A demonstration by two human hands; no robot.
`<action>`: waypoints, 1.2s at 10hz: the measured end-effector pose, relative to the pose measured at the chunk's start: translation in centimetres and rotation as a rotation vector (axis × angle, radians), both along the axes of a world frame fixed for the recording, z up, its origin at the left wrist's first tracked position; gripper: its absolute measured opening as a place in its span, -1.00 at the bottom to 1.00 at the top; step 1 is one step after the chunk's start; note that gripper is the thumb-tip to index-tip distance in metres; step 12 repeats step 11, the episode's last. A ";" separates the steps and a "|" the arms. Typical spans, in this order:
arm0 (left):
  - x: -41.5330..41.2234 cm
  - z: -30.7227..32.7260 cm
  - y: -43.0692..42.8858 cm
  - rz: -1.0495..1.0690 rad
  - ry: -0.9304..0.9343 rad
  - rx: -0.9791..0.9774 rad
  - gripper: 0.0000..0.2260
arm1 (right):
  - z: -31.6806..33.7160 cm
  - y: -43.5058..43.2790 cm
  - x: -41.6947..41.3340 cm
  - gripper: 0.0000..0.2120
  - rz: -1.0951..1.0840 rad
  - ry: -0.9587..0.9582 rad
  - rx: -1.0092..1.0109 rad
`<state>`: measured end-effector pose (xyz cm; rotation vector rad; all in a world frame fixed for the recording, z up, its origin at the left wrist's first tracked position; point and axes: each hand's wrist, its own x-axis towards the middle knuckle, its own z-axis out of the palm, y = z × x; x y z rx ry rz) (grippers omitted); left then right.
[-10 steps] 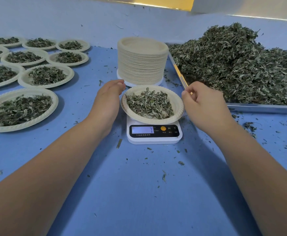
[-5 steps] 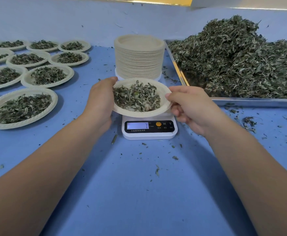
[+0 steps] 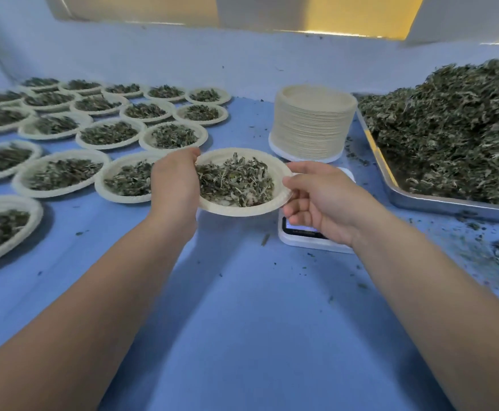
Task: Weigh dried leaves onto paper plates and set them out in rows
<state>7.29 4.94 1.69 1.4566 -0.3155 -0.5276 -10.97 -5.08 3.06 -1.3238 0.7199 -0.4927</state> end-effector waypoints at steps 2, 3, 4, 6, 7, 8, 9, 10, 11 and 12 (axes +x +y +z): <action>2.8 -0.9 7.1 0.212 -0.304 0.080 -0.66 | -0.8 4.7 5.5 -0.77 0.140 0.047 -0.002; 3.8 -1.6 11.1 0.285 -0.336 0.094 -0.61 | -1.5 7.3 7.9 -0.76 0.216 0.065 0.006; 4.6 -2.5 14.1 0.343 -0.366 0.141 -0.68 | -2.2 9.6 9.7 -0.78 0.278 0.095 -0.003; 5.5 -3.5 17.2 0.379 -0.408 0.211 -0.67 | -3.1 12.0 12.3 -0.81 0.333 0.161 -0.012; 6.2 -3.5 18.2 0.407 -0.428 0.232 -0.70 | -3.3 12.8 13.4 -0.84 0.360 0.197 0.012; 6.6 -3.5 19.0 0.395 -0.459 0.272 -0.68 | -3.5 13.4 14.6 -0.85 0.374 0.233 0.019; 6.0 -3.4 19.1 0.376 -0.627 0.325 -0.66 | -3.5 13.6 15.3 -0.86 0.374 0.254 -0.011; 5.0 -2.7 18.2 0.342 -0.808 0.280 -0.64 | -3.7 13.5 15.7 -0.78 0.364 0.270 -0.058; 4.3 -2.1 16.4 0.296 -0.817 0.274 -0.69 | -3.7 13.4 15.3 -0.70 0.336 0.284 -0.076; 4.3 -2.1 16.4 0.296 -0.817 0.274 -0.69 | -3.7 13.4 15.3 -0.70 0.336 0.284 -0.076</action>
